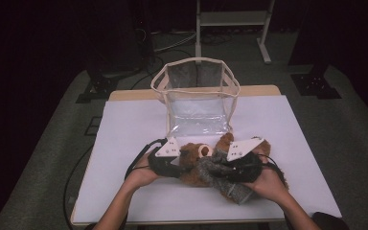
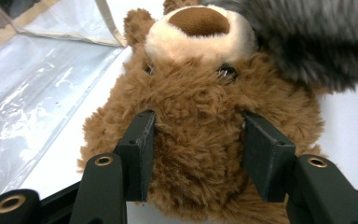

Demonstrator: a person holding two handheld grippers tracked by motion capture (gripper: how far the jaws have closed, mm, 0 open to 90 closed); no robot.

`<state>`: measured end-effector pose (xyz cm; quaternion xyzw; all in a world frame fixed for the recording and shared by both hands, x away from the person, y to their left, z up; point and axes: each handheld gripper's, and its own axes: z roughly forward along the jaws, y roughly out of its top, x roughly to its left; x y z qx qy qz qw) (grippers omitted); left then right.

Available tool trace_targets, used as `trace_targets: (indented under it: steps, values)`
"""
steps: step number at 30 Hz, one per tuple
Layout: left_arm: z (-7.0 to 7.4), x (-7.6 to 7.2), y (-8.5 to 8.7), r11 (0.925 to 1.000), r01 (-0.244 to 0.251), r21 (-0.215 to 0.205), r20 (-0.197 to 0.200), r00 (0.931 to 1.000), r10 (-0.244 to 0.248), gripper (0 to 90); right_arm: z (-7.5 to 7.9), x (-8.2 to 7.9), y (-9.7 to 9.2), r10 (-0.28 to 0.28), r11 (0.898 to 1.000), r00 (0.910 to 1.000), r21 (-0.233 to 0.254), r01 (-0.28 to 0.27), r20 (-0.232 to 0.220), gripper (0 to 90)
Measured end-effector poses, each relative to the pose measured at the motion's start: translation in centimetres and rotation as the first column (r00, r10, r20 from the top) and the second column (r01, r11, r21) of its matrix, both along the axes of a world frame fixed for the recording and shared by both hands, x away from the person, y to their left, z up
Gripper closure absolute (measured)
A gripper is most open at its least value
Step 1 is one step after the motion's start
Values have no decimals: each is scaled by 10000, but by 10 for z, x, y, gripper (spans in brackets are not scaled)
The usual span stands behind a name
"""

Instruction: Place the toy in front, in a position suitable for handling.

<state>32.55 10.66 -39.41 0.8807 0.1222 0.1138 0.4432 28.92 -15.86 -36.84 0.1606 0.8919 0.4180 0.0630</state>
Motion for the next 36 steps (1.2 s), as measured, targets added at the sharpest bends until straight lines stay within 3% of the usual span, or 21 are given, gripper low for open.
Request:
trace_targets:
  steps: [4, 8, 10, 17, 21, 27, 30, 32, 33, 36]
  values:
    - [2, -1, 3, 9999, 166, -16, -57, 9998, -166, 476, -8, 3, -4, -232, 9993, 9997, -282, 231, -53, 770]
    - [6, -1, 9, 9991, 354, -234, -212, 9991, -359, 476, -11, 10, -13, -447, 9990, 9987, -51, 446, -238, 772]
    - [4, 0, 9, 9994, 330, -102, -191, 9993, -332, 477, -9, 13, -14, -551, 9985, 9982, 9, 551, -216, 771]
    - [-1, 4, 1, 9997, 185, -153, -222, 9996, -189, 501, 8, 18, 0, -516, 9986, 9985, 84, 514, 166, 771]
    - [-1, 2, 0, 9998, 204, -81, -184, 9996, -206, 501, 19, 28, 19, -304, 9995, 9990, 15, 304, 319, 769]
    - [-4, 1, 0, 9991, 372, -188, -343, 9987, -379, 503, 20, 29, 19, -198, 9995, 9994, -252, 205, 270, 769]
    - [-3, -4, -3, 9980, 628, -46, -332, 9975, -629, 502, 31, 34, 19, -223, 9986, 9993, -483, 237, 293, 768]
    - [-3, -7, -4, 9972, 746, 20, -232, 9970, -745, 496, 39, 43, 22, -117, 9985, 9999, -535, 118, 36, 767]
    - [-2, -11, -4, 9954, 916, 263, -193, 9957, -911, 493, 43, 54, 27, 47, 9981, 9995, -611, -66, -304, 767]
    - [-3, -12, -4, 9948, 973, 313, -206, 9951, -967, 484, 42, 63, 34, 149, 9970, 9987, -749, -186, -492, 766]
